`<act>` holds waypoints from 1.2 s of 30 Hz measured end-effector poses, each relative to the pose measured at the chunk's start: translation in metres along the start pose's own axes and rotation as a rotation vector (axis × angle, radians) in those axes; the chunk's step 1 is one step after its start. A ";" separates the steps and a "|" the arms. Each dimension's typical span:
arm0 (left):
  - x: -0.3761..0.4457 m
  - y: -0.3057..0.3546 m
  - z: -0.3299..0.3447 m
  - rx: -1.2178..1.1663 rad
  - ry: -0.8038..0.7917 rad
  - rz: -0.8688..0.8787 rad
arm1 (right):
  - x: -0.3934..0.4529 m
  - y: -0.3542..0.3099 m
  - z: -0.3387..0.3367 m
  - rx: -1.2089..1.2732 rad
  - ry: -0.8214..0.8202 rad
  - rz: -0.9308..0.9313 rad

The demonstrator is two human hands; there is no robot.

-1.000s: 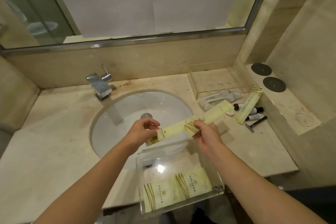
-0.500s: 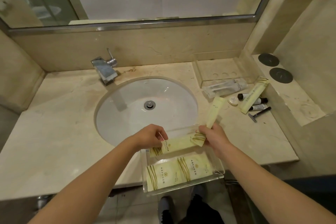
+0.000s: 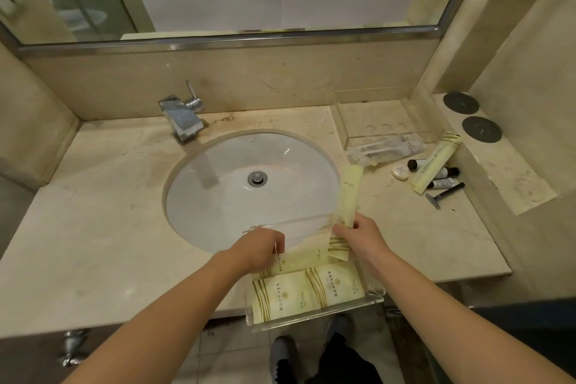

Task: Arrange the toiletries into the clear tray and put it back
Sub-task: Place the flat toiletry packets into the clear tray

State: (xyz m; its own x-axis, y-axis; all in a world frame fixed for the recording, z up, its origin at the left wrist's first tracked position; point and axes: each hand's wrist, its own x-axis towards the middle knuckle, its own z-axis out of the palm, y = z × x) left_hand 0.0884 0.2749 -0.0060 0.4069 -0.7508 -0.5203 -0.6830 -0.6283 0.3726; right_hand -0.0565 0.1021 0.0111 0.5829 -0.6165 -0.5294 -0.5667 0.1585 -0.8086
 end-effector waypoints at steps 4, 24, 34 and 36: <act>-0.001 0.001 -0.001 0.091 -0.020 0.015 | -0.004 -0.003 0.004 0.051 -0.033 -0.017; -0.008 0.017 -0.043 -0.773 0.060 -0.016 | -0.002 -0.020 0.034 0.401 -0.040 0.044; -0.002 -0.017 -0.032 -0.112 0.144 -0.107 | 0.011 0.009 0.016 0.004 0.173 0.162; -0.002 -0.019 -0.027 -0.061 0.184 -0.126 | 0.013 0.014 0.018 -0.086 0.182 0.159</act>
State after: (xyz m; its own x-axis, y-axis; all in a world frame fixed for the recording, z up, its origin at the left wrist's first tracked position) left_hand 0.1166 0.2827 0.0088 0.5946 -0.6864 -0.4187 -0.5840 -0.7266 0.3619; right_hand -0.0461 0.1105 -0.0120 0.3730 -0.7188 -0.5867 -0.6947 0.2028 -0.6901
